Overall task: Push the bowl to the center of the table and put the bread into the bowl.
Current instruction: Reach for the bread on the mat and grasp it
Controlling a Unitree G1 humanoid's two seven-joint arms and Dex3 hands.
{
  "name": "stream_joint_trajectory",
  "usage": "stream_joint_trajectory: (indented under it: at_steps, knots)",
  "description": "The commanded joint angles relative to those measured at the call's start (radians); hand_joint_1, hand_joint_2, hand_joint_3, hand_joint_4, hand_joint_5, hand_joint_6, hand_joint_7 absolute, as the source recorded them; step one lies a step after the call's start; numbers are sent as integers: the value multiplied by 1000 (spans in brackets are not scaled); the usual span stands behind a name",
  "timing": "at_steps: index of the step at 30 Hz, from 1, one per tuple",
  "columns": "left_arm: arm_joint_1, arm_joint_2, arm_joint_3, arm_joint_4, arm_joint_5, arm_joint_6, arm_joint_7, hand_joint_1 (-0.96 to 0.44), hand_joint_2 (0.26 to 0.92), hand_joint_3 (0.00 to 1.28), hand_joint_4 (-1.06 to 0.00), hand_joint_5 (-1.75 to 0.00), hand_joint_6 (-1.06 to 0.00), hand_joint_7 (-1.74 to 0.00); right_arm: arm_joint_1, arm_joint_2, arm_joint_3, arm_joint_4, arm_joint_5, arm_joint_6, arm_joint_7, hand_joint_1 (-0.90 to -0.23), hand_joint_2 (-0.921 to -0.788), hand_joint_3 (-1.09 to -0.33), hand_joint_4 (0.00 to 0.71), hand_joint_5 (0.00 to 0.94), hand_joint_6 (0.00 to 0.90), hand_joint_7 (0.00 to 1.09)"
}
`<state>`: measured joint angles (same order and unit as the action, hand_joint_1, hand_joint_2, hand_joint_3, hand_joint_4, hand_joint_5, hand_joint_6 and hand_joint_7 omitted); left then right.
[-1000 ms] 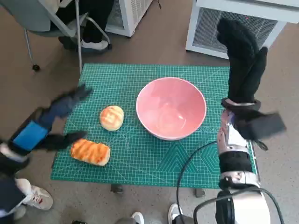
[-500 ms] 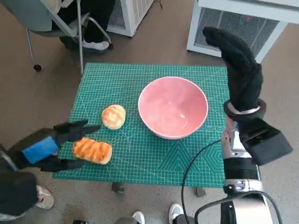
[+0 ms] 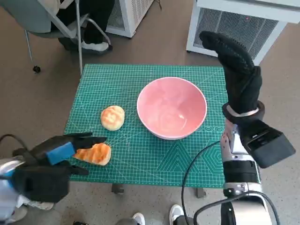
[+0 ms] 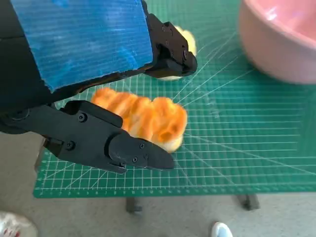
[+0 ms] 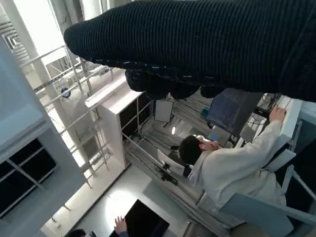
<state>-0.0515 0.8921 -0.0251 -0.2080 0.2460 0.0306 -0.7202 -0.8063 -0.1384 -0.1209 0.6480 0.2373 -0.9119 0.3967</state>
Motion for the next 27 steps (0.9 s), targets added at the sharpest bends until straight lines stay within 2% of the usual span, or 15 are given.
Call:
stream_joint_trajectory:
  at_steps: [1,6,15,17,18,19,20,21,22,25,27]
  knots:
    - [-42,-48,-65,96,64,-26,51,-457,840,0,-304,-6,-408,-31,21,2,1,12,6,13,14,-530,-921,-874,189,85,-1,537]
    - [-75,-103,-107,215,126,-83,148,-384,833,1,-323,-12,-409,-32,31,2,5,-5,0,17,10,-533,-921,-876,181,89,-1,525]
    - [-98,-162,-143,360,231,-167,338,-224,894,27,-489,-72,-509,-93,37,6,6,-1,-12,12,2,-536,-921,-868,176,97,-1,520]
    - [-100,-168,-148,380,249,-181,370,-196,907,37,-552,-93,-531,-188,37,6,6,1,-14,10,1,-536,-921,-866,175,98,-1,521]
    - [-102,-170,-150,389,254,-186,381,-179,912,44,-588,-125,-501,-340,38,6,7,1,-15,9,1,-536,-921,-865,175,99,-1,523]
    - [-103,-171,-150,396,255,-190,386,-214,914,81,-594,-214,-501,-554,38,6,7,3,-15,8,2,-536,-921,-864,175,100,-1,523]
    - [-104,-172,-151,402,254,-192,389,-193,917,136,-558,-542,-496,-840,38,6,6,5,-15,7,2,-536,-921,-862,176,101,-1,524]
    - [-104,-170,-150,404,250,-193,387,-124,918,166,-527,-858,-496,-997,37,6,6,7,-14,6,3,-536,-921,-860,176,103,-1,525]
    - [-103,-169,-149,405,247,-194,386,-80,919,176,-516,-1070,-512,-1066,37,6,6,8,-14,6,3,-536,-921,-858,176,104,-1,525]
    - [-98,-161,-144,397,232,-196,370,-27,920,181,-515,-1311,-535,-1143,37,4,6,7,-12,6,6,-537,-921,-856,177,107,-1,524]
    - [-93,-152,-137,381,215,-194,352,-14,920,166,-552,-1317,-537,-1180,38,3,6,4,-11,7,7,-537,-921,-856,176,108,-1,522]
